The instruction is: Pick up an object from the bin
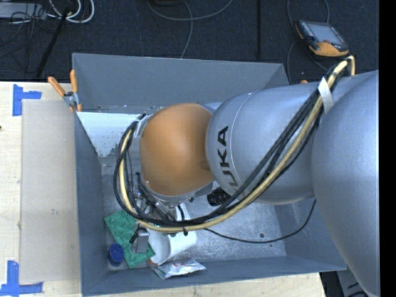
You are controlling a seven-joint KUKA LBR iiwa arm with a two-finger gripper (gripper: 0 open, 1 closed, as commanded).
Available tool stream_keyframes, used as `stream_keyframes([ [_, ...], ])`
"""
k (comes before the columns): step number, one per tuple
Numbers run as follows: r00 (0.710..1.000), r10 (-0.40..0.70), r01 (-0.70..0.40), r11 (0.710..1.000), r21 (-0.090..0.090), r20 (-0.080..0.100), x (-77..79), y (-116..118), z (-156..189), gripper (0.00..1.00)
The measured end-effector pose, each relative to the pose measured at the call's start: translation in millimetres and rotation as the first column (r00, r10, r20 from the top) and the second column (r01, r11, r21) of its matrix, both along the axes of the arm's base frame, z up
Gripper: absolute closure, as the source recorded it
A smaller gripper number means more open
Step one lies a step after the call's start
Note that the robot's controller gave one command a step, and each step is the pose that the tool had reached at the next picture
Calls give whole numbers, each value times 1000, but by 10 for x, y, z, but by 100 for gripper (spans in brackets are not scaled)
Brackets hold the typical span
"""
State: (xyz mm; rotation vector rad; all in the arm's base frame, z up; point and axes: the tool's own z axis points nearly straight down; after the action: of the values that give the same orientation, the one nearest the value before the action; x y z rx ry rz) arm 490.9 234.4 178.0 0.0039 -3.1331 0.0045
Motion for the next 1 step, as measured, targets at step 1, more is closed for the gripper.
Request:
stream_keyframes([
  [1, 937, 350, -350, 937, 4, 5, 252, -170, -1095, 0],
])
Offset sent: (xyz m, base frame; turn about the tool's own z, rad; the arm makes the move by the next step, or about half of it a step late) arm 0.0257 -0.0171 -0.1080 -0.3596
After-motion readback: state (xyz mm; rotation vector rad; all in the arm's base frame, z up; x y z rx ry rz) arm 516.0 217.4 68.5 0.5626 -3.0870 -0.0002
